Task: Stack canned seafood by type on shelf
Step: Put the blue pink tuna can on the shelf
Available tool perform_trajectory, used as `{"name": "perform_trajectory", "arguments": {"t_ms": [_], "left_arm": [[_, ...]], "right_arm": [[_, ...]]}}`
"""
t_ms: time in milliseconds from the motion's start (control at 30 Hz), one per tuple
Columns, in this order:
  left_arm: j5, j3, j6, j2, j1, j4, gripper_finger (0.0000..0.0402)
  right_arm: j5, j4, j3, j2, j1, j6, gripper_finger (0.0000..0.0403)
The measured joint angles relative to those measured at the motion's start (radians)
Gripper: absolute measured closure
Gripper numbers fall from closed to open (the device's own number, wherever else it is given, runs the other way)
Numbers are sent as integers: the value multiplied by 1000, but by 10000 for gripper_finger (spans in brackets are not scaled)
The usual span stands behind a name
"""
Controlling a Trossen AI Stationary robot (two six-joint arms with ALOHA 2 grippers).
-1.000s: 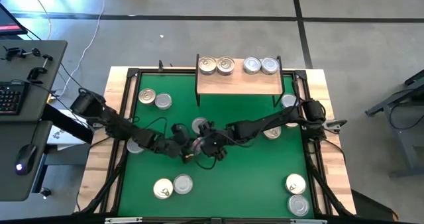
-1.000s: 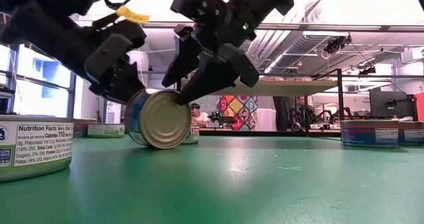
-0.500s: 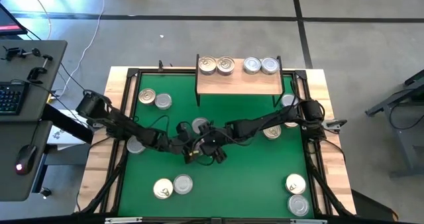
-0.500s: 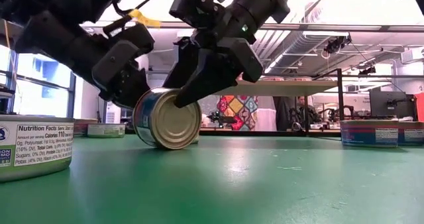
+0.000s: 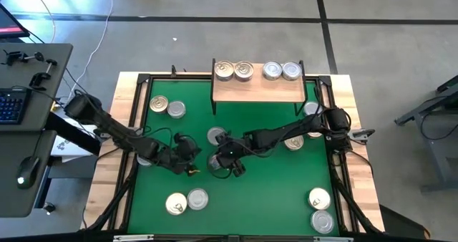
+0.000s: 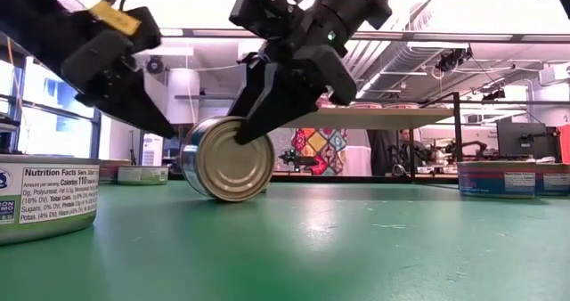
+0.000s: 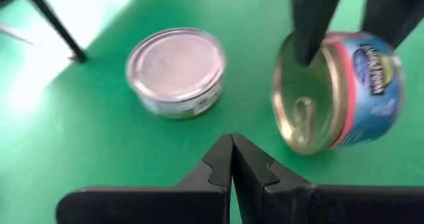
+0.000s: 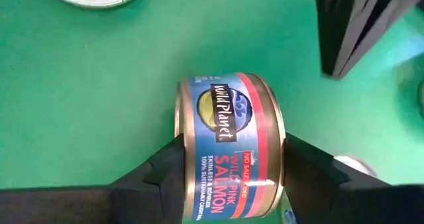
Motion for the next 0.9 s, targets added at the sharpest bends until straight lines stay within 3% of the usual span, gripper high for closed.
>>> {"name": "perform_trajectory", "arguments": {"t_ms": [100, 167, 267, 467, 533, 900], "left_arm": [[-50, 0, -70, -6, -33, -60, 401], [-78, 0, -105, 3, -49, -74, 401], [-112, 0, -136, 27, -68, -77, 401], [-173, 0, -172, 77, -79, -72, 401], [-180, 0, -171, 95, -79, -60, 401], [-195, 1, -171, 149, -78, -19, 401]], "right_arm": [[17, -35, -2, -32, 14, 26, 219], [90, -62, -2, -77, 28, 23, 219], [296, -91, -2, -170, 54, -11, 219], [817, -10, 0, -308, 42, -220, 219], [854, 13, 1, -317, -4, -247, 219], [807, 164, 0, -181, -259, -302, 219]]}}
